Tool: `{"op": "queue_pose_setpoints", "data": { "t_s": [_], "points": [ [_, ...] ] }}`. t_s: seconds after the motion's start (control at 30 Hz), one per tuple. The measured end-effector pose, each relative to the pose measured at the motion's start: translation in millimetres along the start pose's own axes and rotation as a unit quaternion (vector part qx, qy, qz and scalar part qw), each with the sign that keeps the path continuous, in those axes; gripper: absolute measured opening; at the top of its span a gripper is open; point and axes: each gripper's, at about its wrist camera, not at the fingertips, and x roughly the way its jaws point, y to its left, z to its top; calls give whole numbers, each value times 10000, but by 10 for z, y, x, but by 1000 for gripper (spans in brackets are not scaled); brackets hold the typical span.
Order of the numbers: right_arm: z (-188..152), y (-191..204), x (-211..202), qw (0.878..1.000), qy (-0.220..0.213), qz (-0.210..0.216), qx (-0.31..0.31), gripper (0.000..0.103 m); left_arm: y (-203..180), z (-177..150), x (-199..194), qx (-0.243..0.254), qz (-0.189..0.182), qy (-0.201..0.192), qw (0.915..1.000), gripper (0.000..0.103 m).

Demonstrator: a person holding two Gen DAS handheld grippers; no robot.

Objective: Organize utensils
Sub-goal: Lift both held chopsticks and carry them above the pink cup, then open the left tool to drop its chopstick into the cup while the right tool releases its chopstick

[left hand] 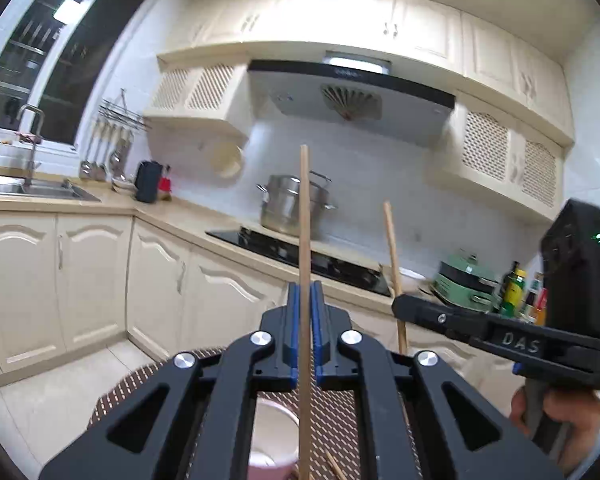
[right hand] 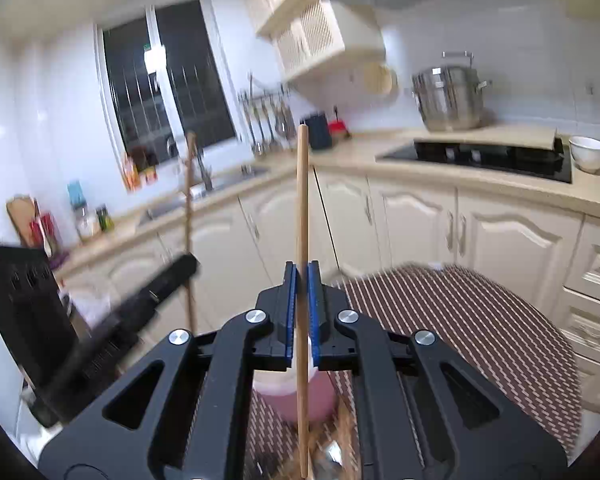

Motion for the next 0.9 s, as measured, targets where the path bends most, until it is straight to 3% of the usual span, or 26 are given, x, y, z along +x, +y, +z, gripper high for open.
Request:
{"op": "queue_pose_setpoints", "data": {
  "t_s": [0.17,0.37,0.63,0.9],
  "points": [
    [-55,134,194,9989,-453,-17,110,6,91,-83,210,25,259,-368,9990,5],
    [-205,99,386,9967,-783,-126,150,6,273,-199,424,-133,461,-414,9980,6],
    [-473,56,498,9988,-474,-66,66,7,332,-559,415,-46,455,-25,9990,6],
    [-572,59,258,9989,-444,-122,-19,7,292,-720,237,81,406,340,9986,6]
  ]
}}
